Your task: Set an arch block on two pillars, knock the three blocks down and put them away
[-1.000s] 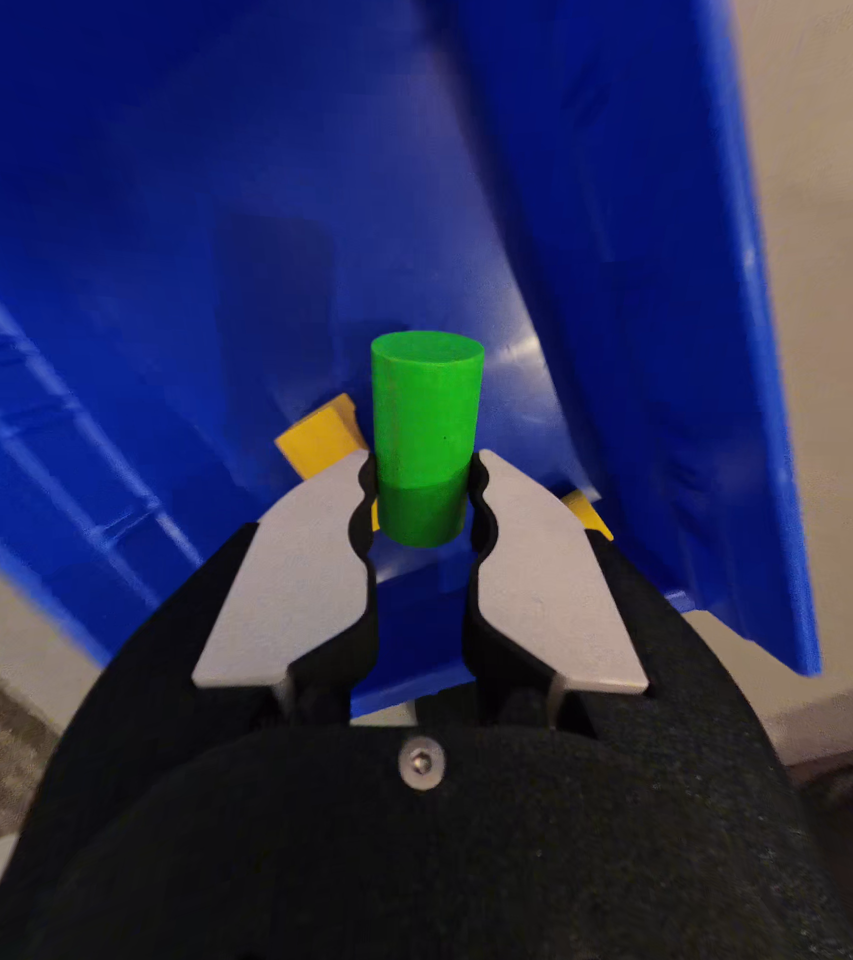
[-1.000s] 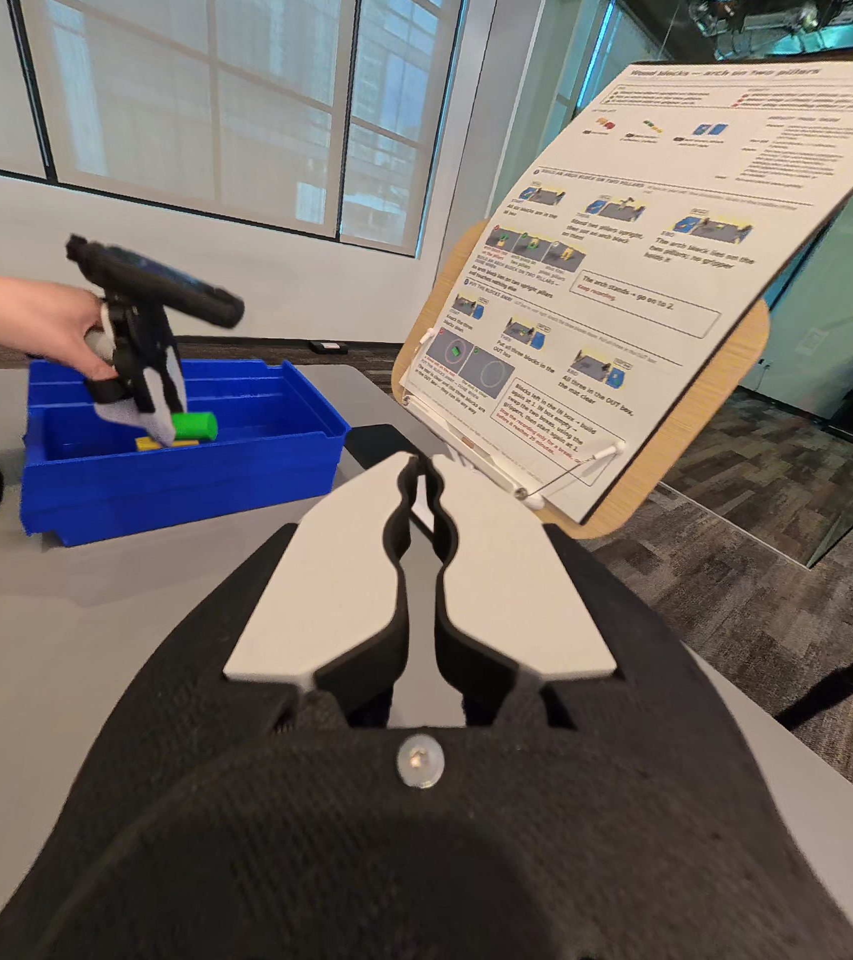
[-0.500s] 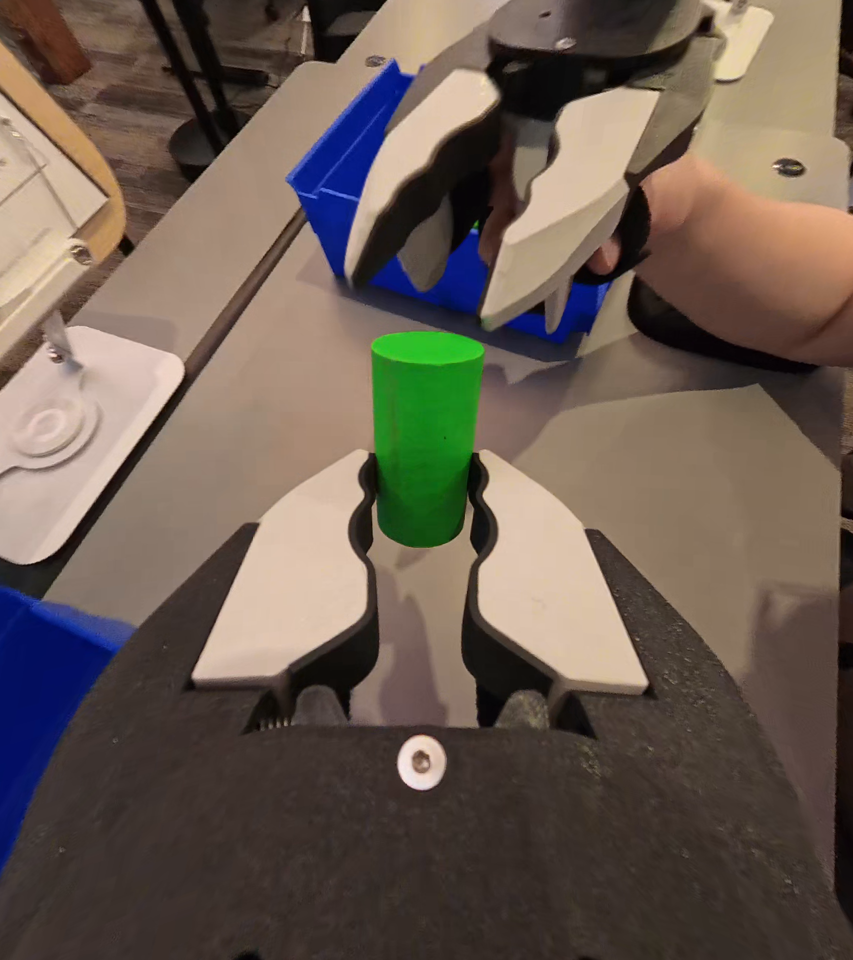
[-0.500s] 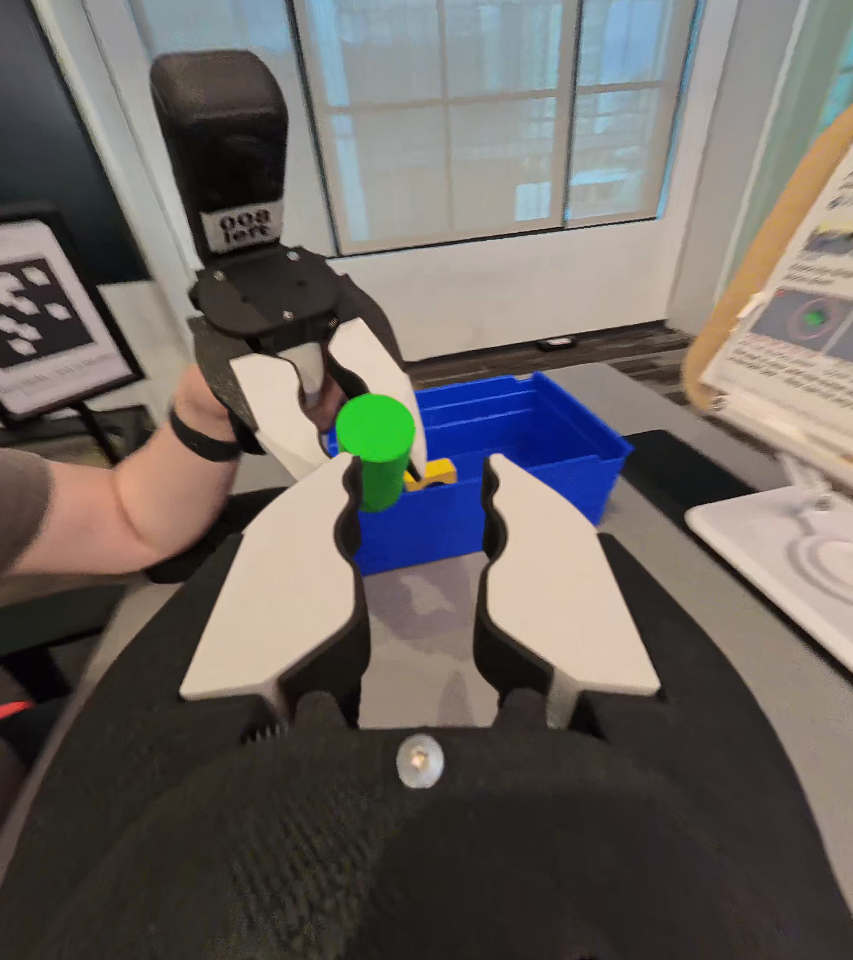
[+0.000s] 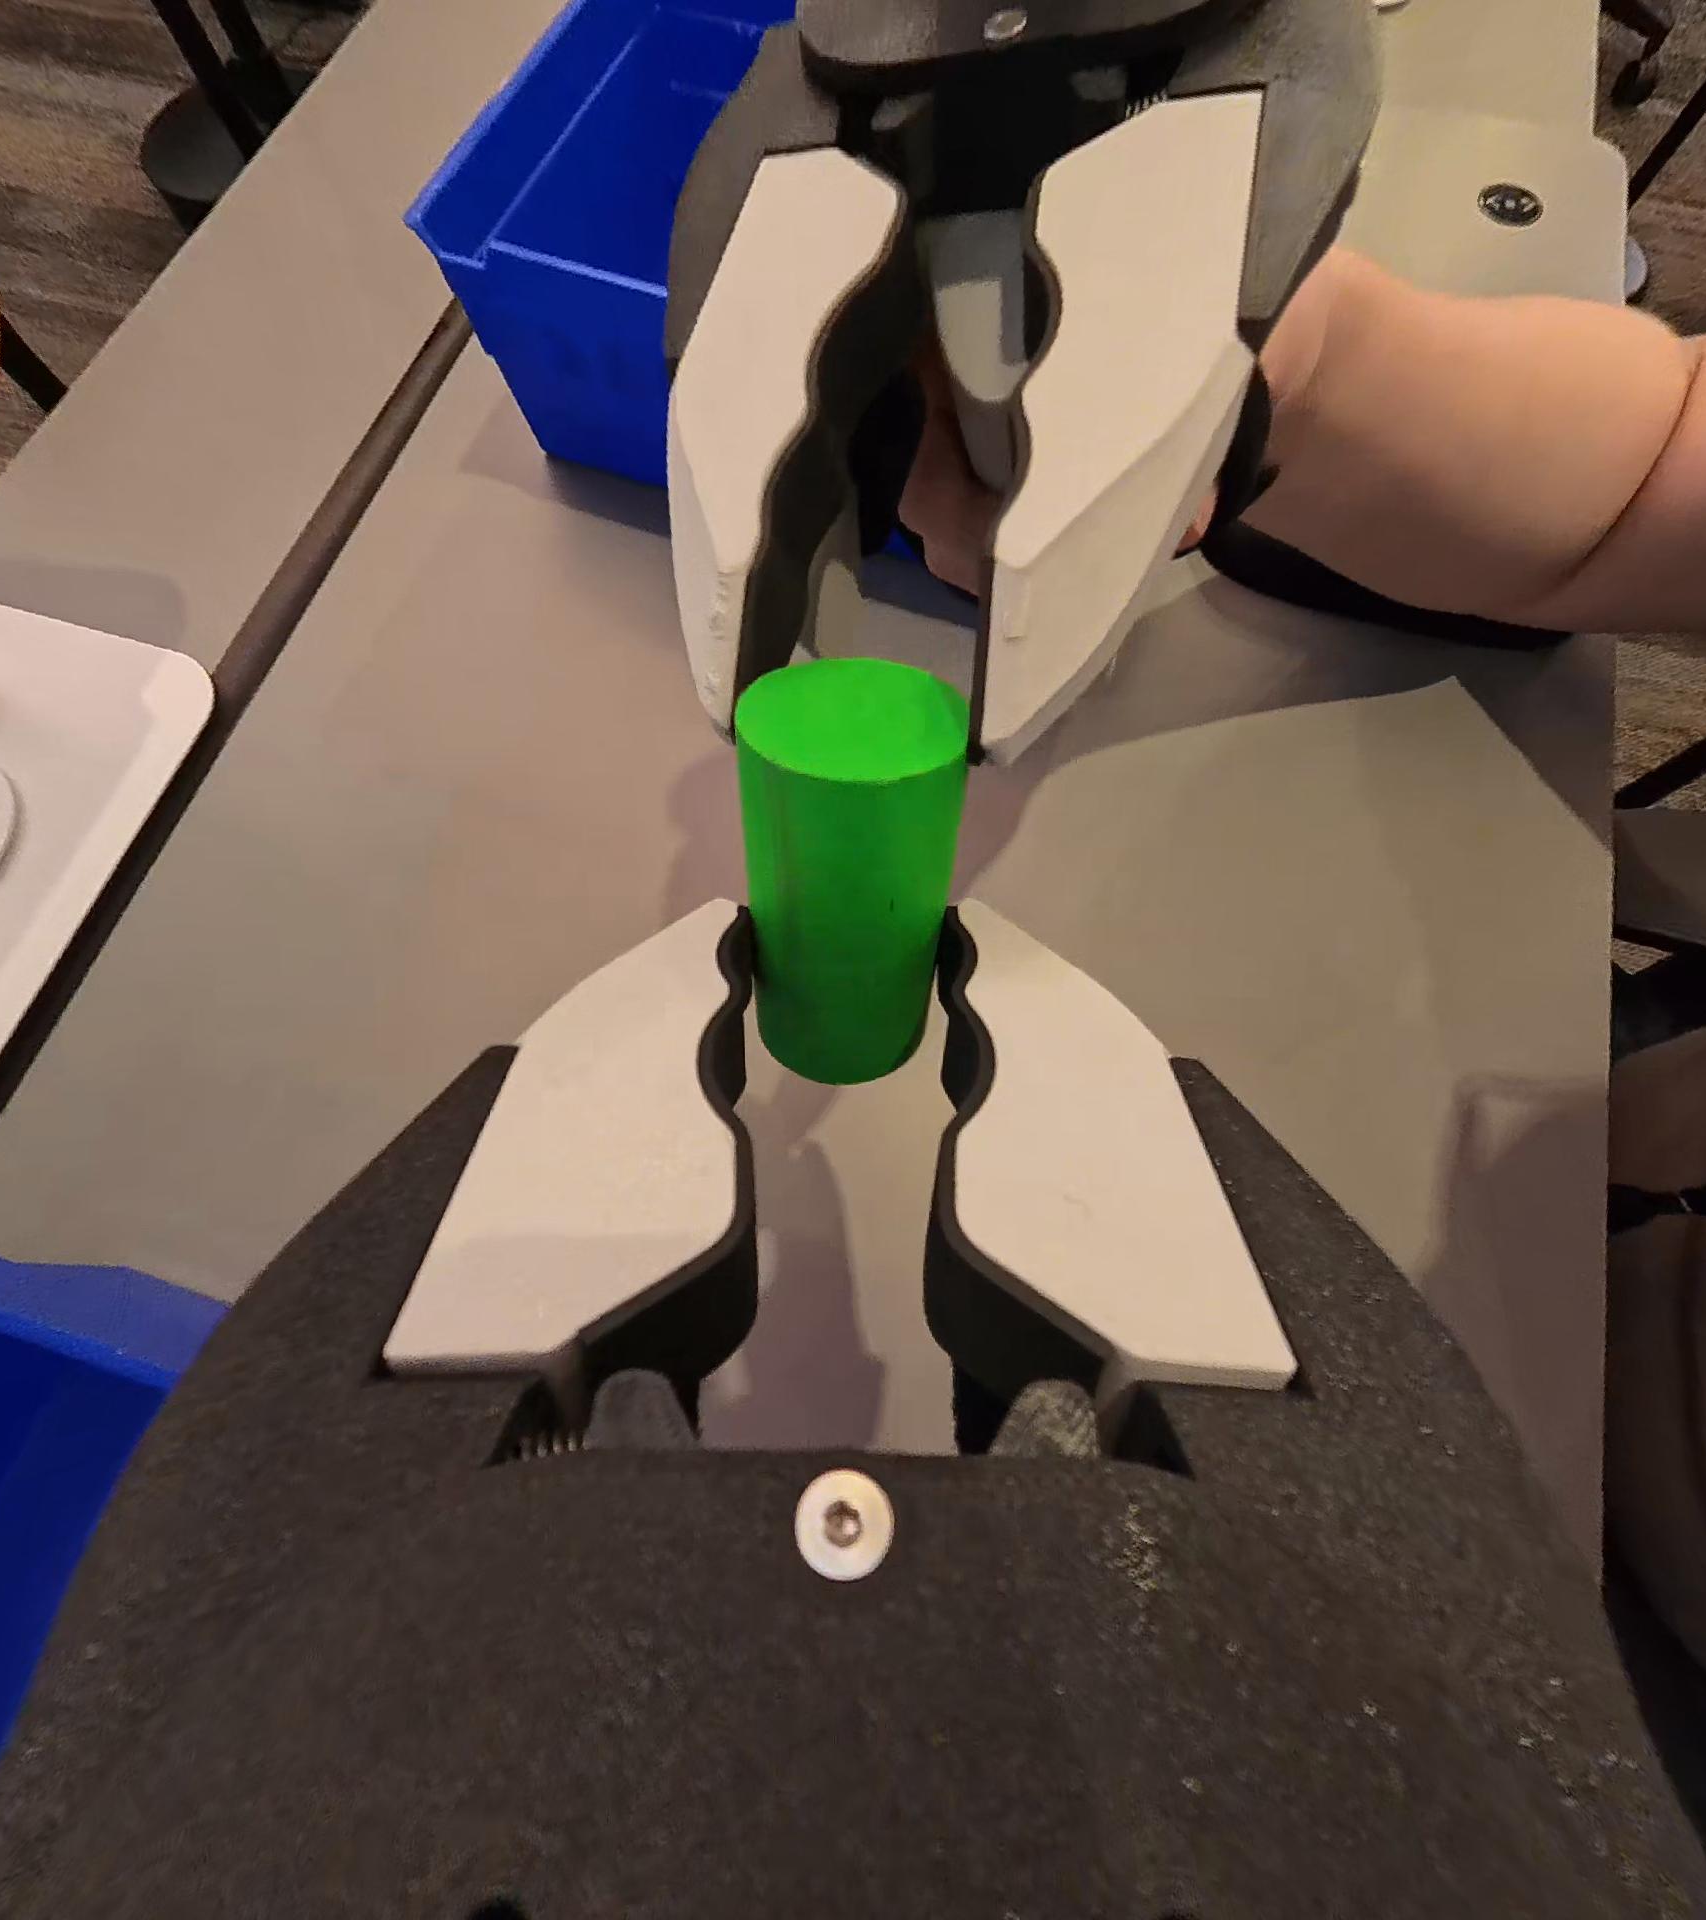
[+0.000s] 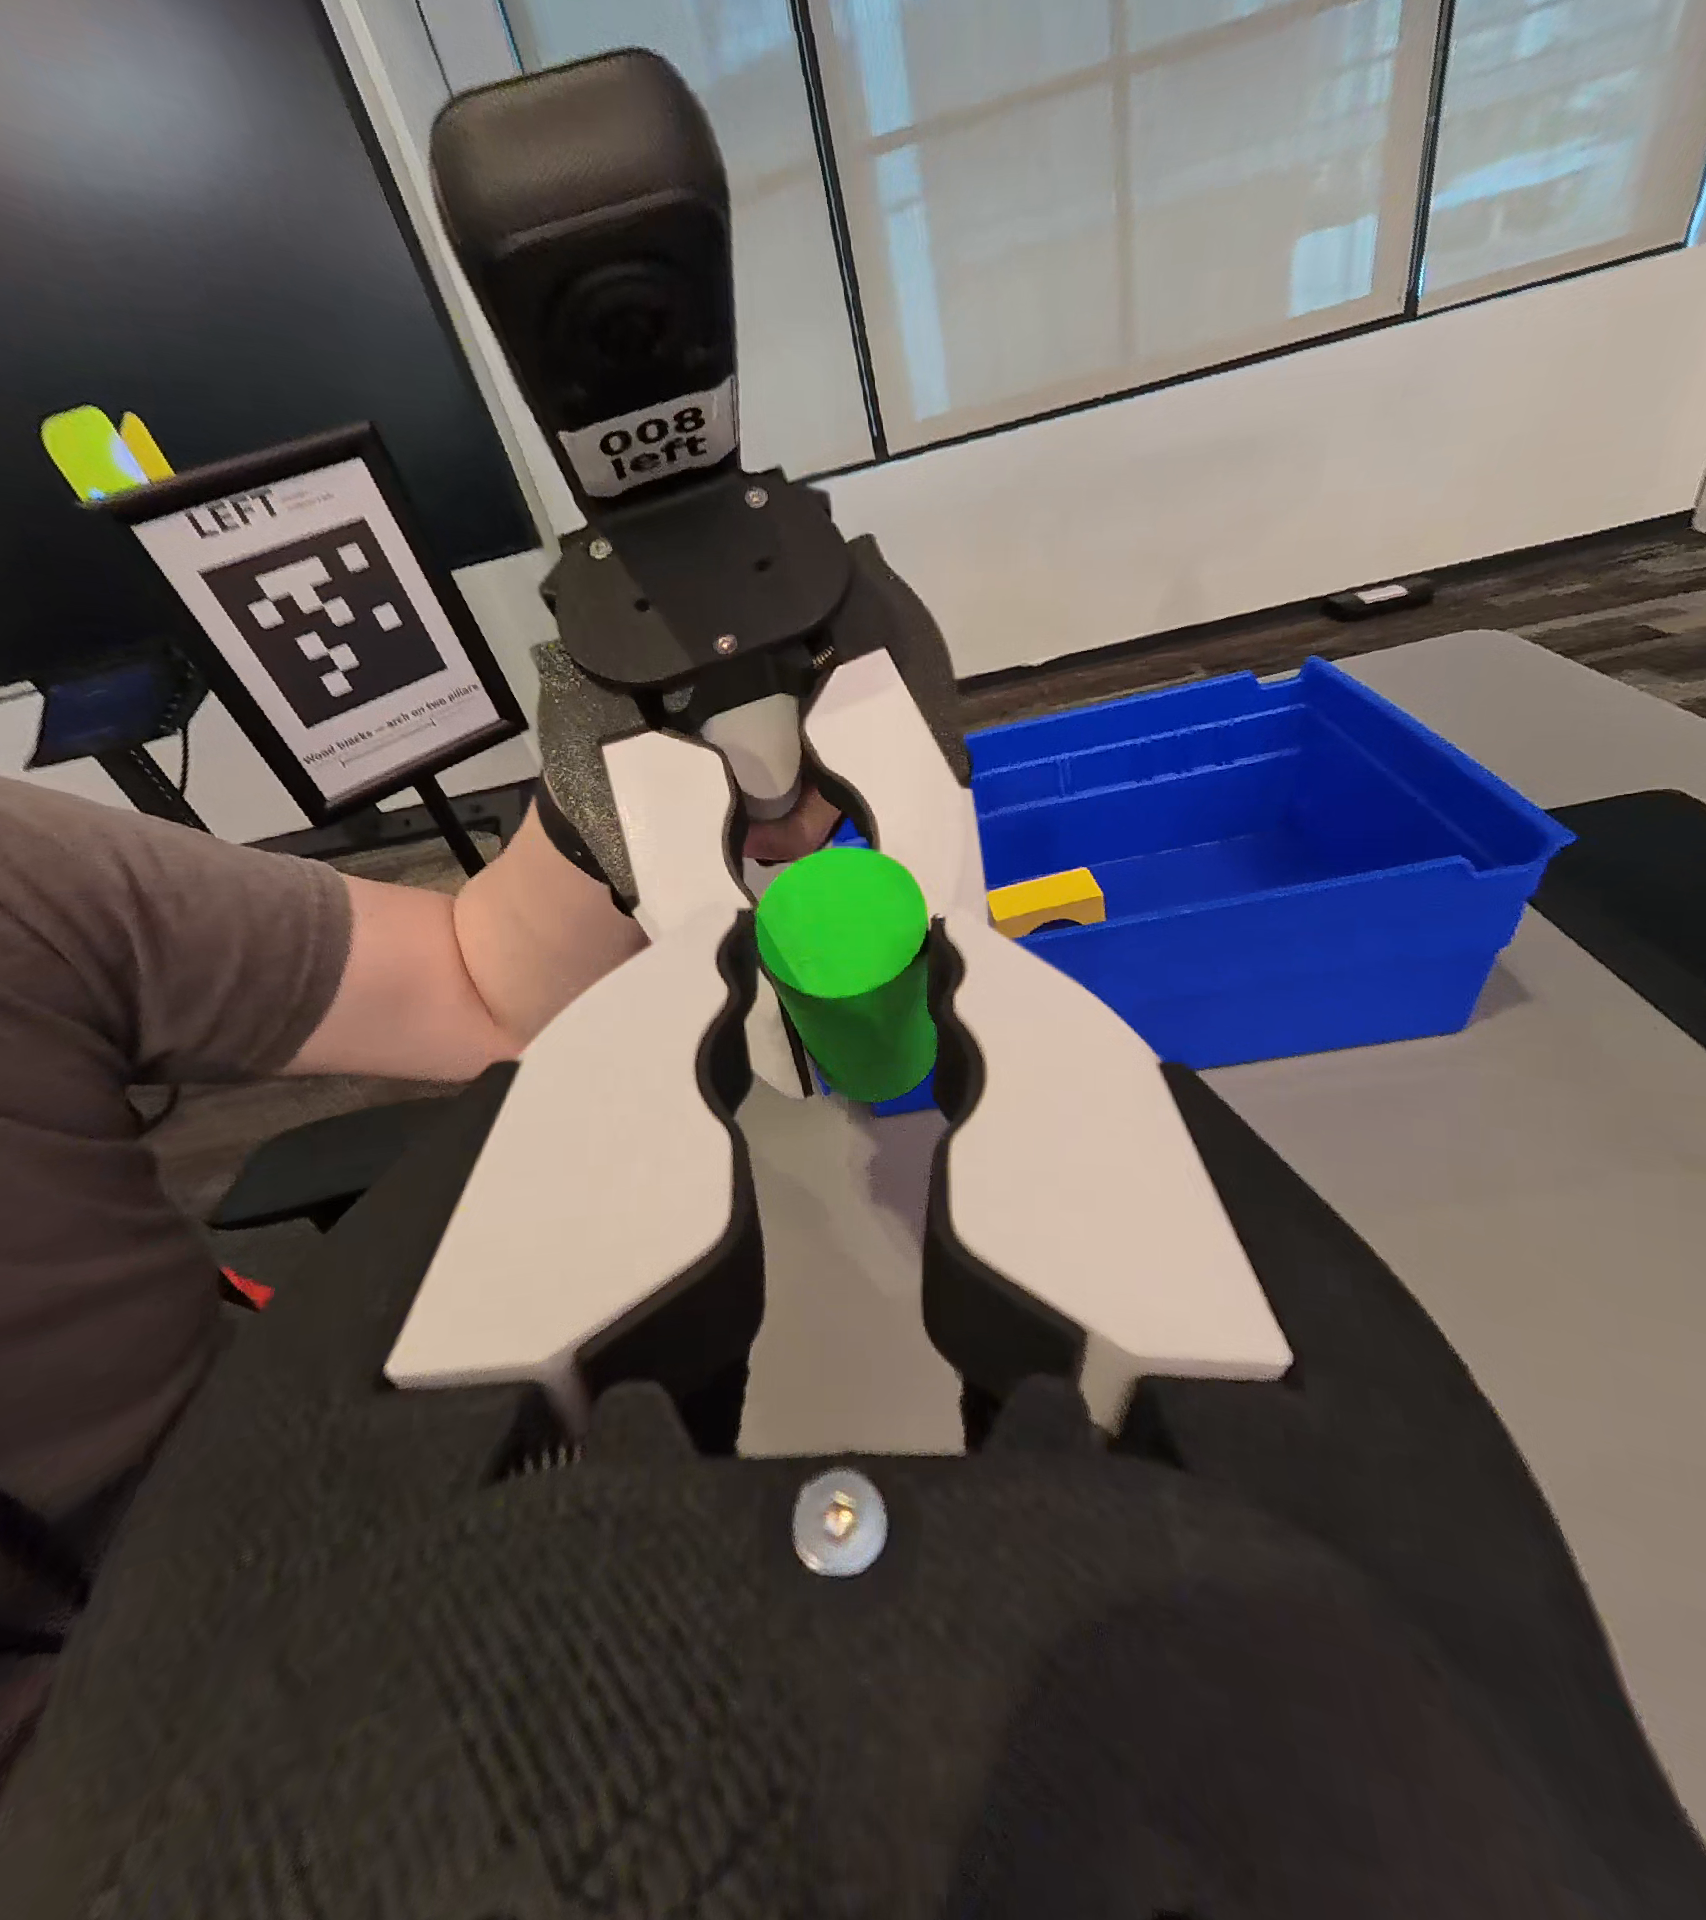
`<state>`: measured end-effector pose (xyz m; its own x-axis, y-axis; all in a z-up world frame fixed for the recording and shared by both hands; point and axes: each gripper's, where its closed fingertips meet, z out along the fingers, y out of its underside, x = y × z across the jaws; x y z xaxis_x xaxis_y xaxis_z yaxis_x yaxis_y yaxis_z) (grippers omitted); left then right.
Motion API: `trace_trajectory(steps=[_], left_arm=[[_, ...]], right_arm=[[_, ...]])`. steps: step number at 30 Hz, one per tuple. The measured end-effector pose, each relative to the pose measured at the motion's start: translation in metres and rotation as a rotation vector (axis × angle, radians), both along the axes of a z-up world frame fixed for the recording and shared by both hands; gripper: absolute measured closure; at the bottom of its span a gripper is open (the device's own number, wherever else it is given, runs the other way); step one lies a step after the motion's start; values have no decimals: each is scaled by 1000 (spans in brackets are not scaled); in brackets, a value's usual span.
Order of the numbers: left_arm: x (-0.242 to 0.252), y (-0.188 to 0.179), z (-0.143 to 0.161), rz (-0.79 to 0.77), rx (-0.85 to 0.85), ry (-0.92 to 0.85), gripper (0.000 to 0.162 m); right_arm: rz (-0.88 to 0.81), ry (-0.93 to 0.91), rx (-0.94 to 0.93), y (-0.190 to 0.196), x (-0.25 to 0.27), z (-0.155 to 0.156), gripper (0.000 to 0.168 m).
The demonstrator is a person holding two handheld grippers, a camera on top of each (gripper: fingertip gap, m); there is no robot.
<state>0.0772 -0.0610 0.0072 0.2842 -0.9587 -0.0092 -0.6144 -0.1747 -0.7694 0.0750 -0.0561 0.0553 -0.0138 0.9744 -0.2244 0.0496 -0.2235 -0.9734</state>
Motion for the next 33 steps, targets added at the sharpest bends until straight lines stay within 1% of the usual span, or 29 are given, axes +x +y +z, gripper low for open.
trace_trajectory(steps=[2,6,8,11,14,16,19,21,24,27,33], left_arm=[[-2,3,-4,5,8,18,126],[-9,11,-11,39,13,51,108],[-15,15,-13,56,3,64,103],[-29,22,-10,93,14,81,104],[-54,28,-4,147,44,128,104],[-79,27,-5,178,50,203,106],[-122,32,-6,266,104,328,107],[-146,31,-9,296,102,385,115],[-174,26,-20,289,92,460,115],[-193,18,-35,267,36,521,114],[-189,8,-53,173,-49,526,109]], right_arm=[[-15,-27,20,2,-2,-5,136],[-60,-37,24,11,-1,-10,136],[-91,-30,10,19,1,-11,136],[-191,-51,7,39,8,-19,136],[-303,-113,0,61,14,-36,136],[-373,-154,-13,75,18,-49,136],[-432,-194,-34,87,20,-66,136],[-468,-233,-23,92,19,-78,136],[-514,-303,23,99,18,-97,136],[-538,-319,41,104,15,-110,136],[-560,-318,-1,112,18,-125,136]])
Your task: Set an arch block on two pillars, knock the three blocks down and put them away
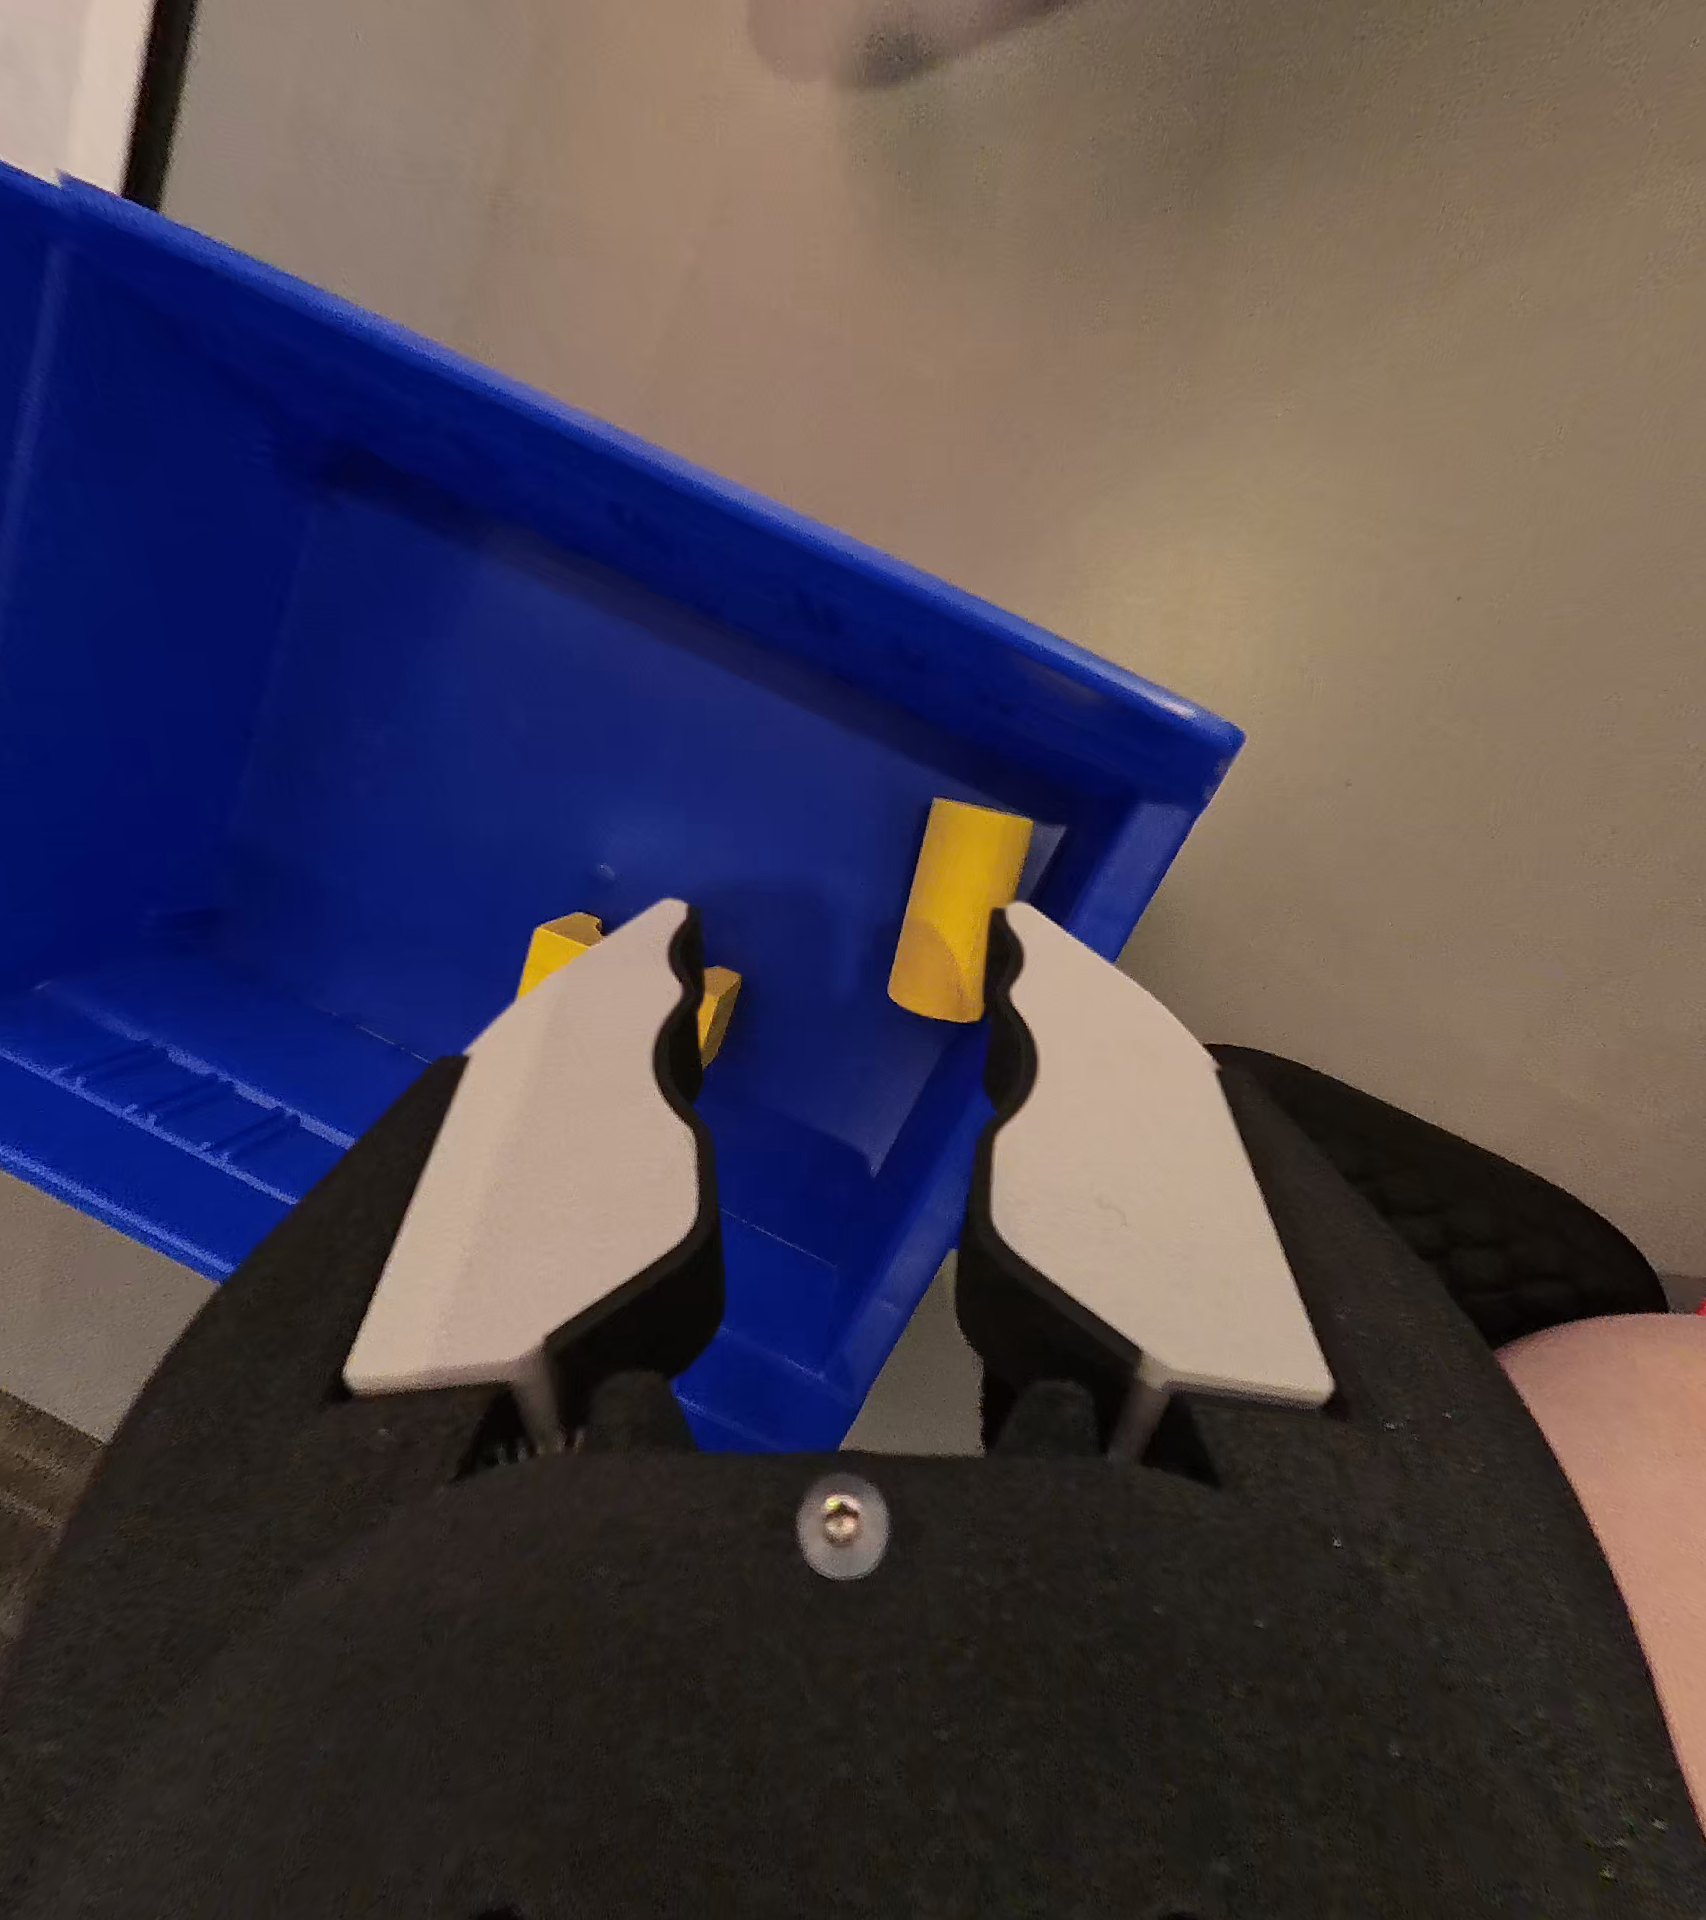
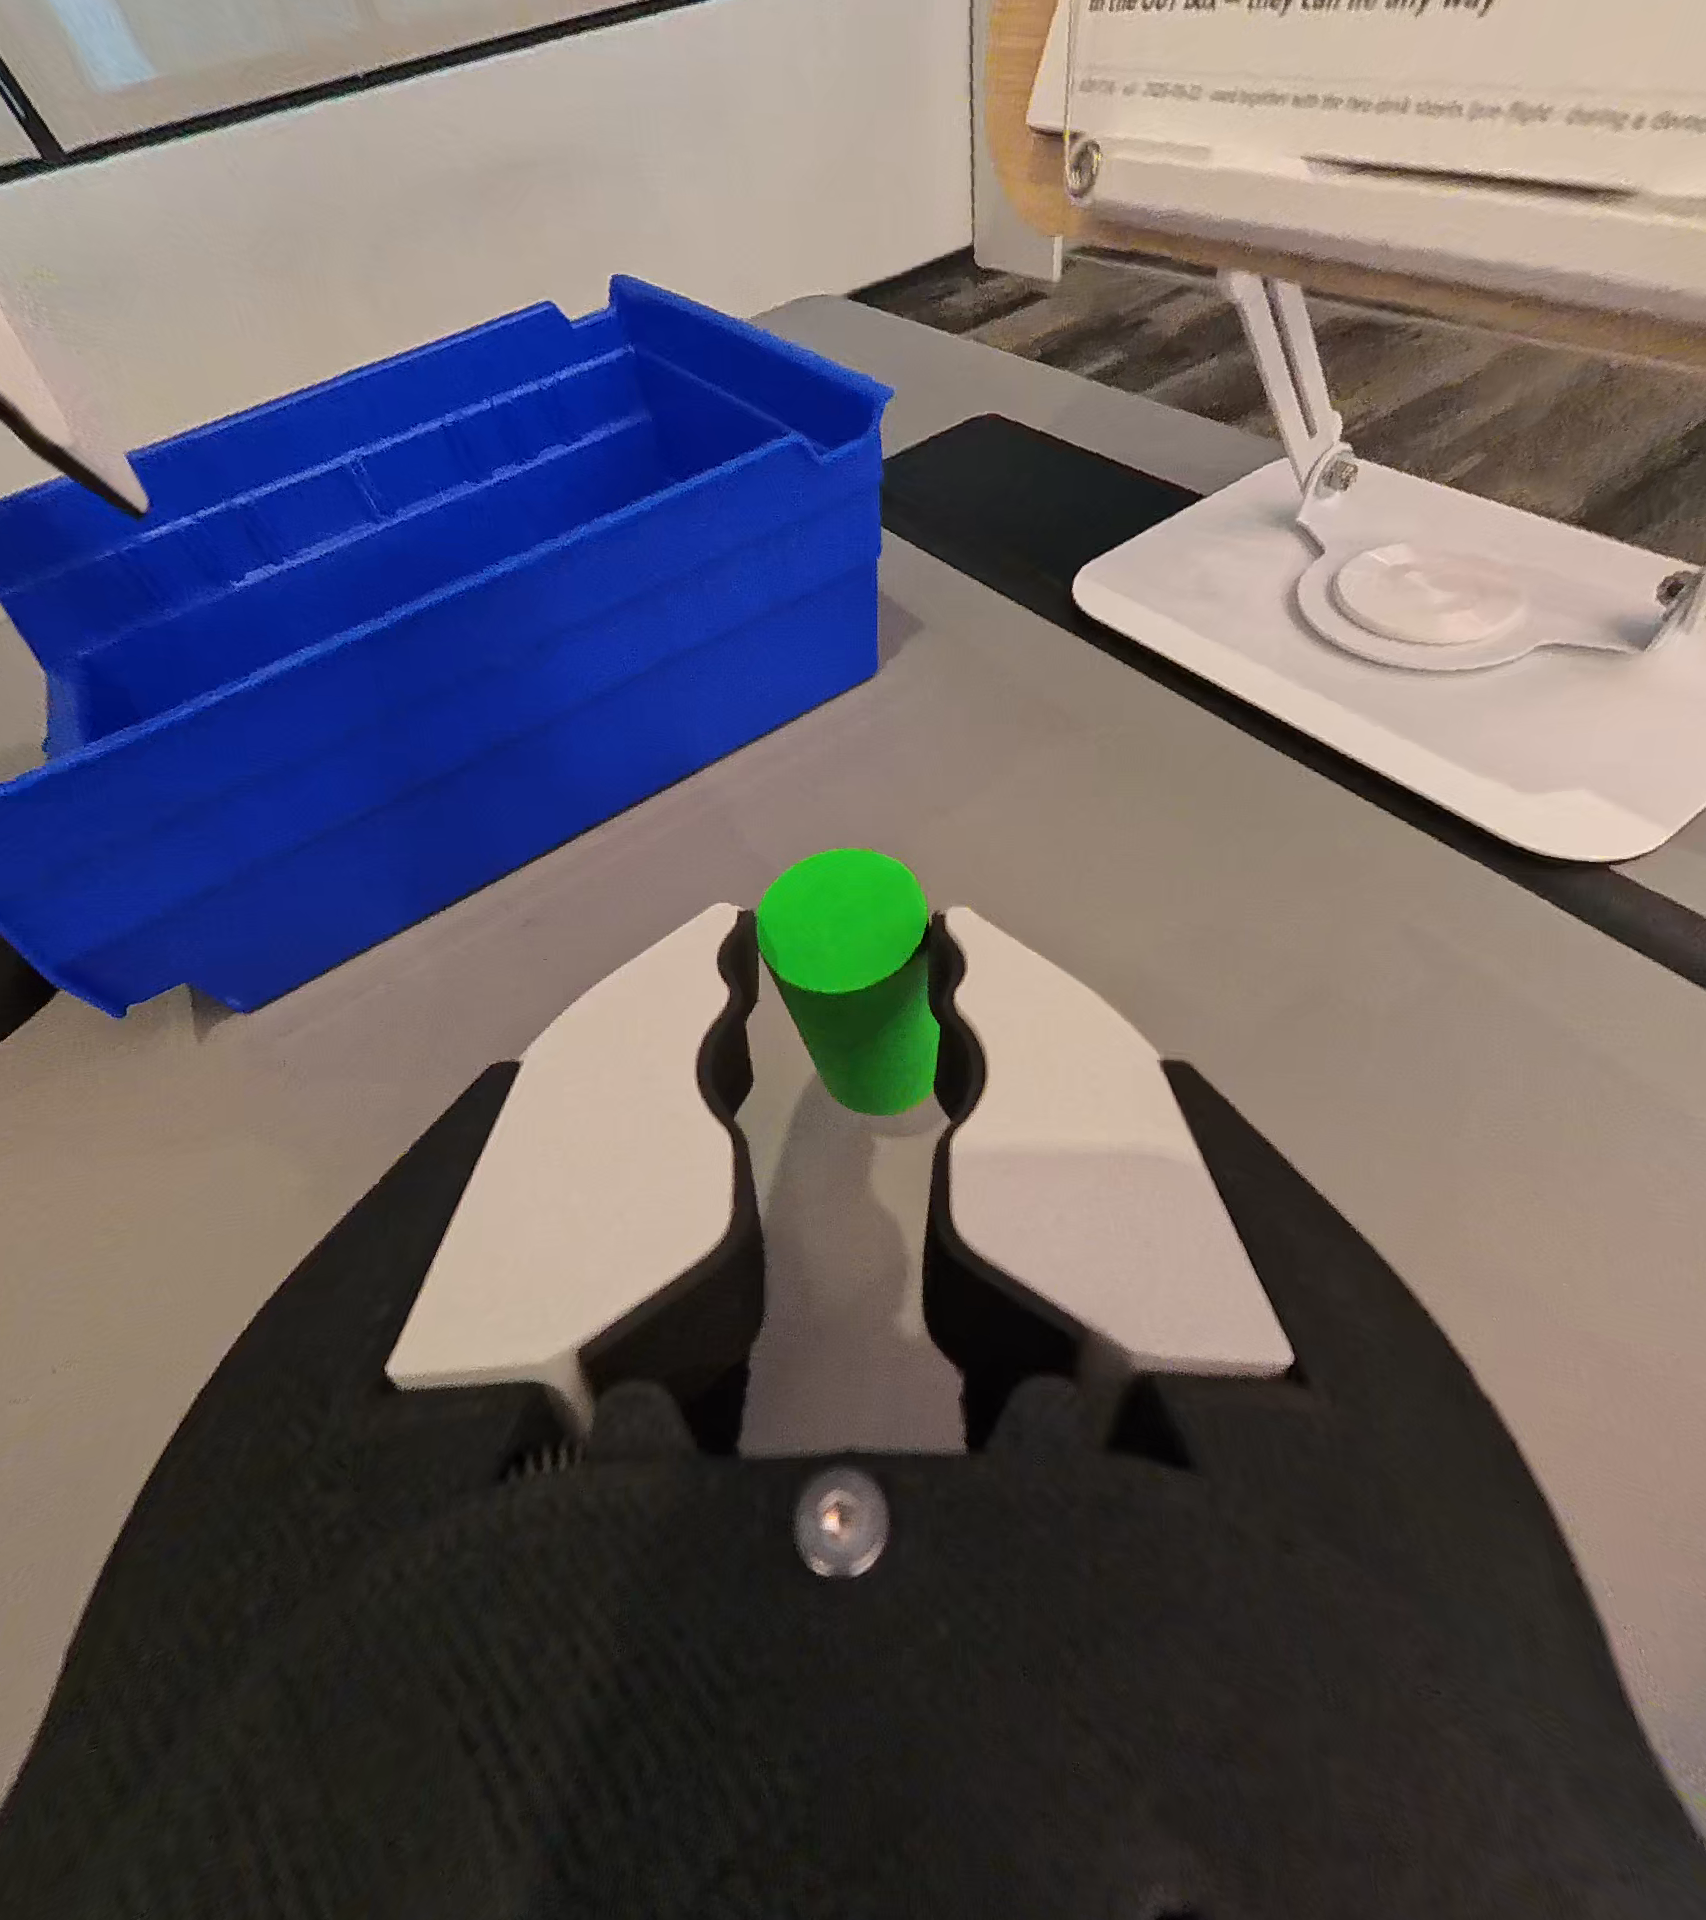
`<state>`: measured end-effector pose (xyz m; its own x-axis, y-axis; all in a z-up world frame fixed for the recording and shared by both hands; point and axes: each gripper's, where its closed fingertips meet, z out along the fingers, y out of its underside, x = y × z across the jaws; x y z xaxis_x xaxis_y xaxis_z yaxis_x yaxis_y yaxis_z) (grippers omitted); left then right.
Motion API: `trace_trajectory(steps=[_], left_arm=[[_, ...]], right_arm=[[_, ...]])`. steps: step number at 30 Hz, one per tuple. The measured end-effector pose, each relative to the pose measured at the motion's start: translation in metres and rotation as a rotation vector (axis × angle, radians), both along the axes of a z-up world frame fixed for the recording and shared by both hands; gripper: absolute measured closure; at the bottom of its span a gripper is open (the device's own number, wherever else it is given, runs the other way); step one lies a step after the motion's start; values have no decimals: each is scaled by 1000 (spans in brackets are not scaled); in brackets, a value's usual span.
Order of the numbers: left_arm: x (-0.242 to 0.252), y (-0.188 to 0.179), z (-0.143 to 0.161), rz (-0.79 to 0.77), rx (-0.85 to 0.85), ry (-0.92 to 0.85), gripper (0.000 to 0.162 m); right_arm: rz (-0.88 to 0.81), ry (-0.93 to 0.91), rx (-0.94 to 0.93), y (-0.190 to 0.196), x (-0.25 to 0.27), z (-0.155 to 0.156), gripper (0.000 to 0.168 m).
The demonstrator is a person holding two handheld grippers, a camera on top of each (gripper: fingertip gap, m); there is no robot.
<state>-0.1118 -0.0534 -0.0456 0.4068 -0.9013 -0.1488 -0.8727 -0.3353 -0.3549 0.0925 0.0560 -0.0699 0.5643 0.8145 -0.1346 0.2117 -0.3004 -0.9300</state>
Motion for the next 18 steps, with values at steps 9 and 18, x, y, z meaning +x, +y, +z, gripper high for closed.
trace_trajectory(steps=[9,18], left_arm=[[-5,-7,-24,-25,-118,36,107],[-16,-12,-42,8,-189,85,108]], right_arm=[[2,-64,-10,5,-1,-22,136],[8,-85,-34,6,0,-31,136]])
